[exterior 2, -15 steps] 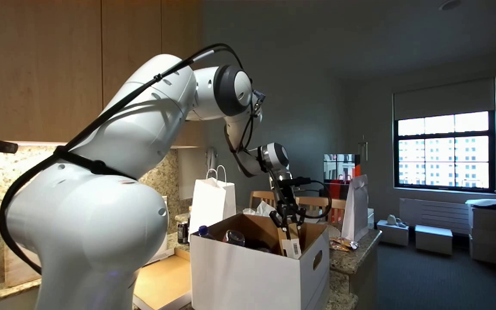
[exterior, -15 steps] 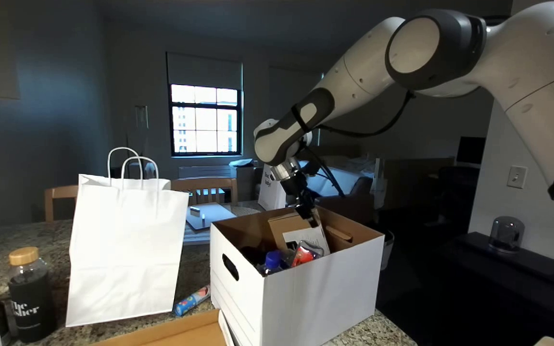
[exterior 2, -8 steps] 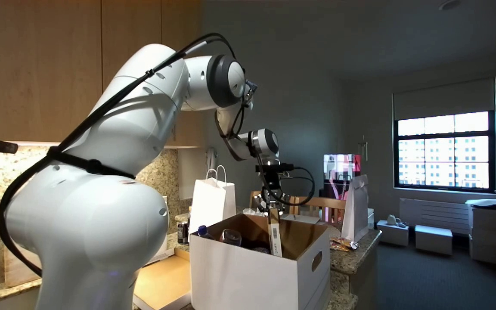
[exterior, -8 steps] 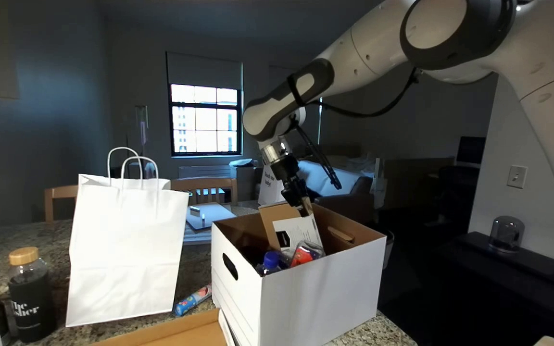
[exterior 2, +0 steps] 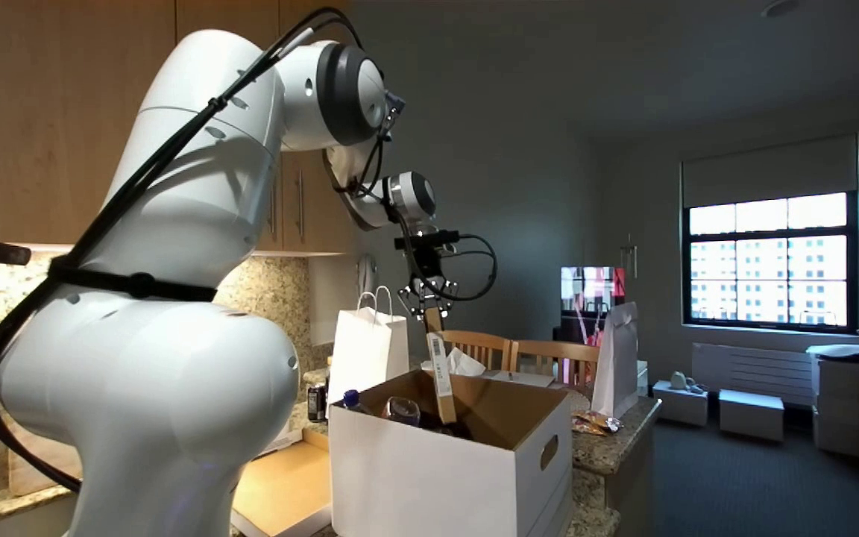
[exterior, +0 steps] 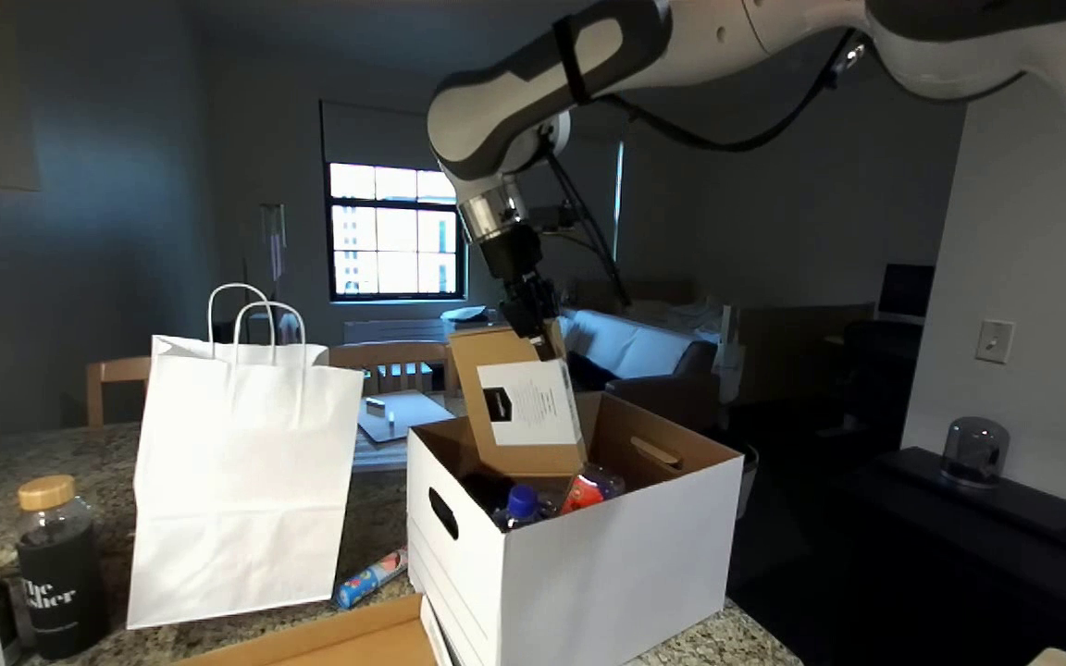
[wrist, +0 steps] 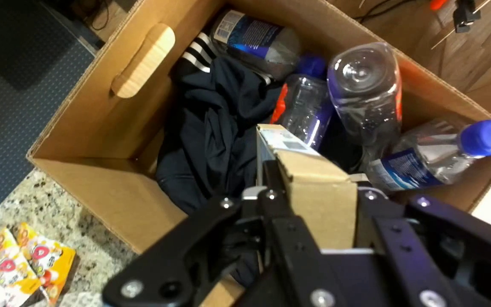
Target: Remove smaller box and three bottles from the bigger box and you put them on the table
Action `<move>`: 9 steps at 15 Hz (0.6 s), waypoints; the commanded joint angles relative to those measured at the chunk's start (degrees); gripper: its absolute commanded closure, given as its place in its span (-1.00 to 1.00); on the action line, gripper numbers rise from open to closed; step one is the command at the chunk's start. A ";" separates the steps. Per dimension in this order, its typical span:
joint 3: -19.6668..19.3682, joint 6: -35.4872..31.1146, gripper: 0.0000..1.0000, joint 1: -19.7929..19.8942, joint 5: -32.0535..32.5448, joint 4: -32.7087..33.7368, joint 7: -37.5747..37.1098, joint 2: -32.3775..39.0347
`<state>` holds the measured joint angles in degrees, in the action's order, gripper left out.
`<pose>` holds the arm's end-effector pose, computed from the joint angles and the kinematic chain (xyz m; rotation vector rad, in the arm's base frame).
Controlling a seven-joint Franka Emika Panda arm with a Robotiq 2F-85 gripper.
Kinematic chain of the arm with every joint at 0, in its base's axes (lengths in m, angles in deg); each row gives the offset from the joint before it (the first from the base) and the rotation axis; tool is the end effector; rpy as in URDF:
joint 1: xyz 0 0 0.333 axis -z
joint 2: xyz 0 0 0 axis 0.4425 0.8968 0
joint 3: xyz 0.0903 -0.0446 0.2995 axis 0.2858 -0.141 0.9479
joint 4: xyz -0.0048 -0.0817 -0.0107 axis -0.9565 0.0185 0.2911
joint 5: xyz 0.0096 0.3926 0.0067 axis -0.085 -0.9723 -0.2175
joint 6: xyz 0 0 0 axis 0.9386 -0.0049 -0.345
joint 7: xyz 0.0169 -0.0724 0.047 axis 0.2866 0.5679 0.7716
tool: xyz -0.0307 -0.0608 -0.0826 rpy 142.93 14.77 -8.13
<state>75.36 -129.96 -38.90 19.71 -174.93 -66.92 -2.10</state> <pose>0.5807 0.1906 0.4560 2.6940 0.9282 -0.4367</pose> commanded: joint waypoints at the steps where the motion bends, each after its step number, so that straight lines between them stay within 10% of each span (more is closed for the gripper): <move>1: 1.32 0.83 0.76 -1.40 0.97 1.78 -1.10 -2.80; 9: 4.34 -0.17 0.76 -5.48 0.61 7.12 -5.03 -5.62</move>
<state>78.49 -129.85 -42.96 19.91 -167.69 -68.30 -5.52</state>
